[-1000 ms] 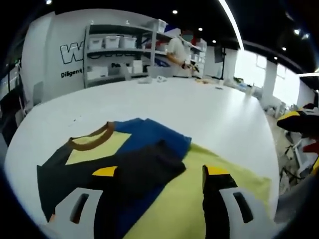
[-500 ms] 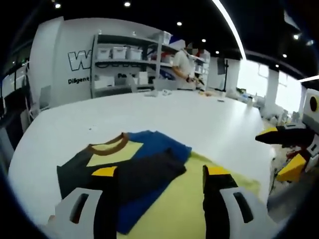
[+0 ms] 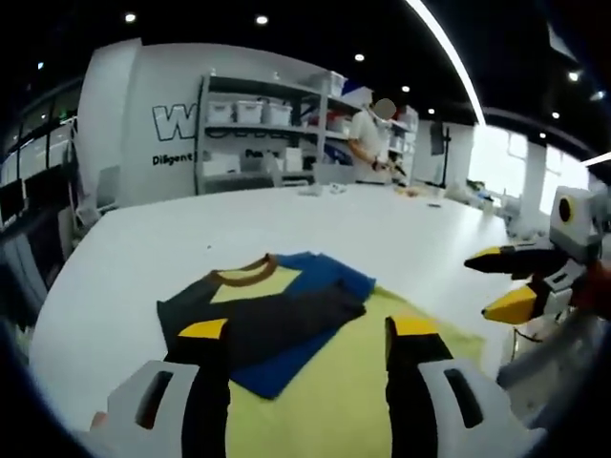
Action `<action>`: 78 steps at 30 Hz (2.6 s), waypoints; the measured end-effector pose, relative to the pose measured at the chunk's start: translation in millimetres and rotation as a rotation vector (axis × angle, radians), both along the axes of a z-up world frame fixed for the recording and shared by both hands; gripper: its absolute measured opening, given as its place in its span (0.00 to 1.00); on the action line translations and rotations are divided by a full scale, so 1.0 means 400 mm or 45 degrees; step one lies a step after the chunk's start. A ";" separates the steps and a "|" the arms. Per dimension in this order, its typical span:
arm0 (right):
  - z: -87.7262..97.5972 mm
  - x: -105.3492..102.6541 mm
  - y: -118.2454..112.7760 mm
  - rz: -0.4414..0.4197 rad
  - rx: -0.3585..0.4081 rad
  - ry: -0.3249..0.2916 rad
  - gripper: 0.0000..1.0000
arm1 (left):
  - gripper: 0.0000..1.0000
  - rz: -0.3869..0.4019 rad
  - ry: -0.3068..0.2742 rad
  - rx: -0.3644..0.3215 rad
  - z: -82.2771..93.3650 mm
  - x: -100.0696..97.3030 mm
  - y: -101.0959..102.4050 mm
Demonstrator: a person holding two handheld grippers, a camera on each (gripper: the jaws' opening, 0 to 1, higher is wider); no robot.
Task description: Fold the garment on the visible template until the final outline fits inside the template.
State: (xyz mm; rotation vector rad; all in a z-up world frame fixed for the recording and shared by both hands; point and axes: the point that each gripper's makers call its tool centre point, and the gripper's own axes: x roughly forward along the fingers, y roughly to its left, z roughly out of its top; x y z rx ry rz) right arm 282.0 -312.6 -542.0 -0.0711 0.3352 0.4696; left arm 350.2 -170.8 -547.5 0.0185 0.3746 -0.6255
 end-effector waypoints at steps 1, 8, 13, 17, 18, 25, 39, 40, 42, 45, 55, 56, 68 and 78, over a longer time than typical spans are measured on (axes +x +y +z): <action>0.000 0.000 0.001 0.002 -0.001 0.000 0.57 | 0.60 0.004 0.001 0.001 0.001 -0.008 0.006; -0.005 -0.003 0.008 0.024 -0.012 0.006 0.58 | 0.60 0.036 0.030 -0.014 0.006 -0.072 0.053; -0.004 -0.007 0.009 0.030 -0.016 0.008 0.58 | 0.60 0.047 0.057 -0.029 0.008 -0.124 0.078; -0.002 -0.009 0.002 0.030 -0.022 0.010 0.58 | 0.60 0.051 0.086 -0.014 -0.001 -0.161 0.103; 0.001 -0.009 -0.003 0.027 -0.023 0.006 0.58 | 0.60 0.052 0.088 -0.008 -0.002 -0.171 0.111; 0.014 -0.008 -0.077 -0.030 -0.066 -0.003 0.59 | 0.59 0.072 0.155 0.017 -0.027 -0.211 0.158; -0.098 -0.073 -0.148 0.101 -0.185 0.179 0.62 | 0.53 0.053 0.374 0.098 -0.125 -0.296 0.201; -0.112 -0.081 -0.151 0.113 -0.197 0.204 0.61 | 0.51 0.047 0.392 0.102 -0.130 -0.302 0.201; -0.133 -0.086 -0.164 0.099 -0.224 0.214 0.61 | 0.51 0.041 0.413 0.114 -0.135 -0.306 0.202; -0.154 -0.098 -0.172 0.105 -0.245 0.233 0.61 | 0.52 0.032 0.457 0.150 -0.151 -0.316 0.207; -0.210 -0.122 -0.200 0.110 -0.288 0.310 0.60 | 0.40 -0.043 0.737 0.280 -0.236 -0.383 0.210; -0.220 -0.128 -0.203 0.115 -0.302 0.325 0.59 | 0.37 -0.049 0.764 0.300 -0.244 -0.392 0.213; -0.250 -0.144 -0.201 0.147 -0.346 0.347 0.56 | 0.26 -0.022 0.875 0.418 -0.319 -0.392 0.245; -0.252 -0.142 -0.193 0.157 -0.341 0.335 0.56 | 0.04 -0.030 0.835 0.525 -0.331 -0.359 0.255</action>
